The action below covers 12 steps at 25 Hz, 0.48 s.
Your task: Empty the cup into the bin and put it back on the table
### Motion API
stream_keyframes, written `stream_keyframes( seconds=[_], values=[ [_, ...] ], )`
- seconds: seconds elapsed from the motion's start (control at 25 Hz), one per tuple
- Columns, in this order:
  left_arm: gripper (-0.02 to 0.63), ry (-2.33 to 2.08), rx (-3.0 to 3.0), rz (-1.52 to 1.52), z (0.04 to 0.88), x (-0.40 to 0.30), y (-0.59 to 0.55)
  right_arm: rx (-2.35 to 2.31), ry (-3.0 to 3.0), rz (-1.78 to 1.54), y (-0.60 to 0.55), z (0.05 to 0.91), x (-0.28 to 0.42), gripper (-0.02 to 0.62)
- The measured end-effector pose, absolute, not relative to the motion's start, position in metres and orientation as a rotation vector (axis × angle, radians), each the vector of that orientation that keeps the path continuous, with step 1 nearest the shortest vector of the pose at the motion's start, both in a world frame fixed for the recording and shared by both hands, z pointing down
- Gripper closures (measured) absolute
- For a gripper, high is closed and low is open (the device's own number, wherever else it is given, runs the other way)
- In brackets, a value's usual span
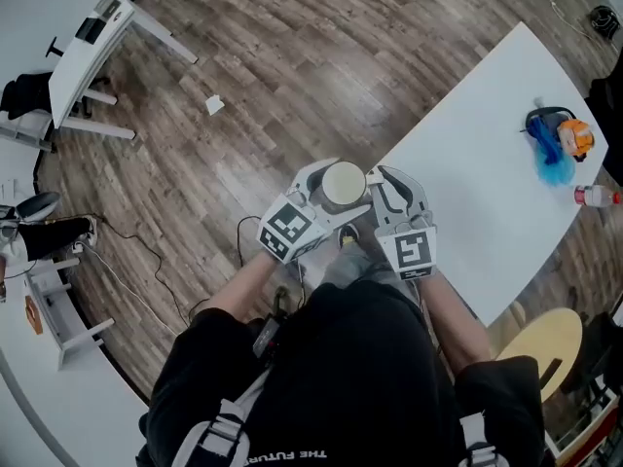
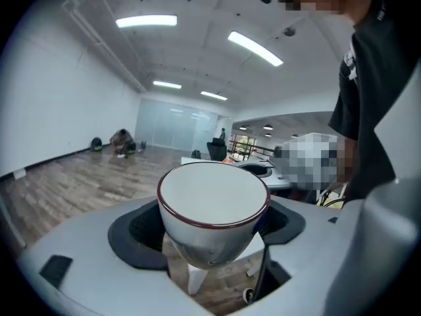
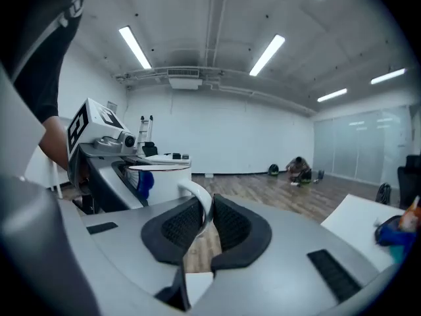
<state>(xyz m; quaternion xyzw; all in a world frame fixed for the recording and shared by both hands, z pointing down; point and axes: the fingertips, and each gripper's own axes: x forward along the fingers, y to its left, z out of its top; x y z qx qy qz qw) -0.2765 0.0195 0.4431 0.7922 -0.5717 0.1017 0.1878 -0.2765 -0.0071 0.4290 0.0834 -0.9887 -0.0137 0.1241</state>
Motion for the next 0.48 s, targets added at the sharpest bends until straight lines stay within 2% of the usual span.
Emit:
stream_keyframes(
  seconds=[0.2, 0.48],
  values=[
    [0.196, -1.482, 2.542, 0.297, 0.411, -0.193, -0.026, 0.580, -2.918, -0.178, -0.051, 0.395, -0.188, 0.538],
    [0.196, -1.104, 2.733, 0.299, 0.413, -0.070, -0.085, 0.981, -2.739, -0.109, -0.108, 0.398, -0.057, 0.538]
  ],
)
